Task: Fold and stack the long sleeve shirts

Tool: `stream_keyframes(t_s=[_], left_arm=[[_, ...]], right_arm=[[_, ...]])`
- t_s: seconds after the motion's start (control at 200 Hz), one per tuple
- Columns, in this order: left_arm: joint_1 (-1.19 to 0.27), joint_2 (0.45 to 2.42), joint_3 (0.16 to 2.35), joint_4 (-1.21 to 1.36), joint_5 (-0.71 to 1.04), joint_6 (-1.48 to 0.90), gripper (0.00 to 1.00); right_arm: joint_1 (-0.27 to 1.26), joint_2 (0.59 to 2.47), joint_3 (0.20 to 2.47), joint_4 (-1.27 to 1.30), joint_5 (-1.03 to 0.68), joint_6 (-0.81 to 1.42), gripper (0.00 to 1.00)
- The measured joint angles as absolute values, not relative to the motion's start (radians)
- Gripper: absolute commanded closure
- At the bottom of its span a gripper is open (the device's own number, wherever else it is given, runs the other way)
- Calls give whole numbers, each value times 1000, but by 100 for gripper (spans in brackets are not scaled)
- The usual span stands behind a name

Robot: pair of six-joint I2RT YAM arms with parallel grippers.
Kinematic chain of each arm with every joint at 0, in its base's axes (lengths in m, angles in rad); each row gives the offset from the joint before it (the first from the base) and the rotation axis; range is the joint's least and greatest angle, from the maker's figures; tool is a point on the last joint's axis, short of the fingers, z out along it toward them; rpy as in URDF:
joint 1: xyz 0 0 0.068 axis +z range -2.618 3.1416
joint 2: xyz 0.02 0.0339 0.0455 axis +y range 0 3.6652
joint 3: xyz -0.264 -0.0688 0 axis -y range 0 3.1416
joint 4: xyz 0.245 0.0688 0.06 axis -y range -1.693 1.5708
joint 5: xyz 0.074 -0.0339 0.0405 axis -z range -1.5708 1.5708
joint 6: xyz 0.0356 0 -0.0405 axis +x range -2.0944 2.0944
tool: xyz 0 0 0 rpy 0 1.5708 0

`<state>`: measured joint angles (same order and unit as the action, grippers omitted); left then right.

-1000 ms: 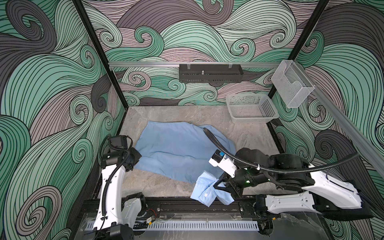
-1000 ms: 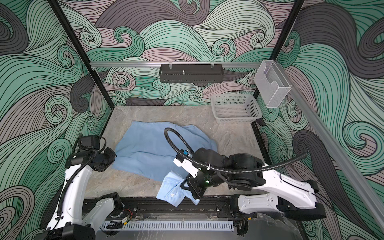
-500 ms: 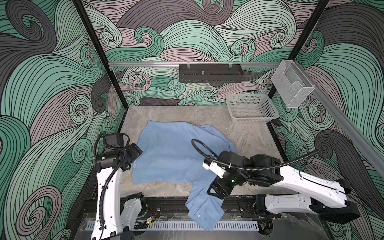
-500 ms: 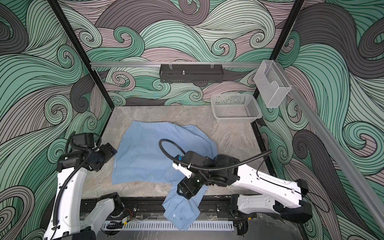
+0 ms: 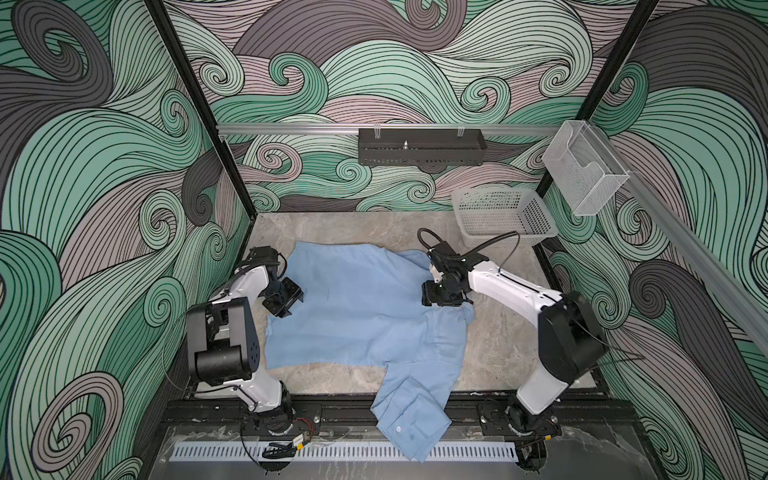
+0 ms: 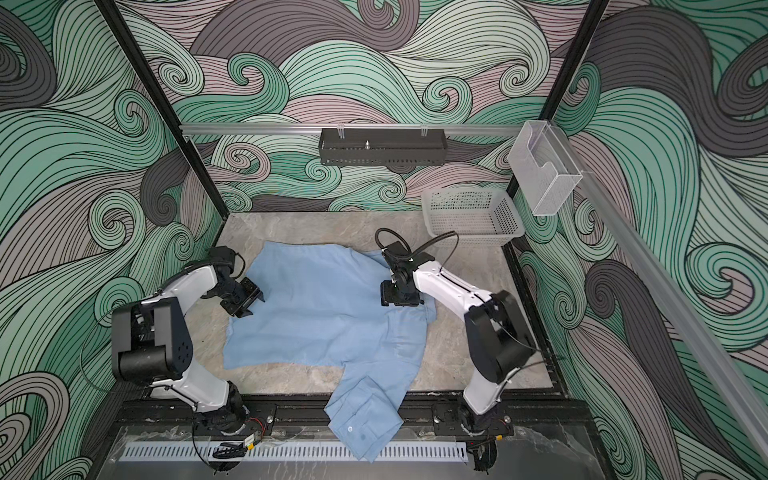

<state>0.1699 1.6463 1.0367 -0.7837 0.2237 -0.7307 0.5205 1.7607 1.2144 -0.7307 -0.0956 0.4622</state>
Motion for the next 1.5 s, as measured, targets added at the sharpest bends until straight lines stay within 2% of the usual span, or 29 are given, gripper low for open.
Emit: stream_keyframes(t_s=[0.125, 0.245, 0.545, 0.711, 0.846, 0.976, 1.161, 1.286, 1.501], left_arm=[[161, 1687, 1013, -753, 220, -752, 36], [163, 1693, 971, -741, 202, -766, 33], [163, 1617, 886, -739, 215, -754, 32], [163, 1555, 894, -794, 216, -722, 25], [163, 1475, 1058, -835, 204, -688, 20], [163, 1503, 1252, -793, 184, -665, 20], [168, 1860, 1622, -824, 199, -640, 22], [168, 2084, 1768, -846, 212, -636, 23], [156, 2380, 2088, -969, 198, -609, 26]], right_arm=[[475, 1836, 1164, -674, -78, 535, 33], [435, 1813, 1115, -630, -78, 609, 33], [341, 1580, 852, -581, -70, 698, 32], [345, 1444, 841, -668, -61, 655, 30], [383, 1412, 1066, -721, -43, 579, 28], [409, 1586, 1413, -733, -50, 484, 29], [430, 1921, 1782, -785, -51, 388, 29], [435, 2138, 2008, -850, -52, 347, 28], [442, 2308, 2170, -933, -64, 319, 28]])
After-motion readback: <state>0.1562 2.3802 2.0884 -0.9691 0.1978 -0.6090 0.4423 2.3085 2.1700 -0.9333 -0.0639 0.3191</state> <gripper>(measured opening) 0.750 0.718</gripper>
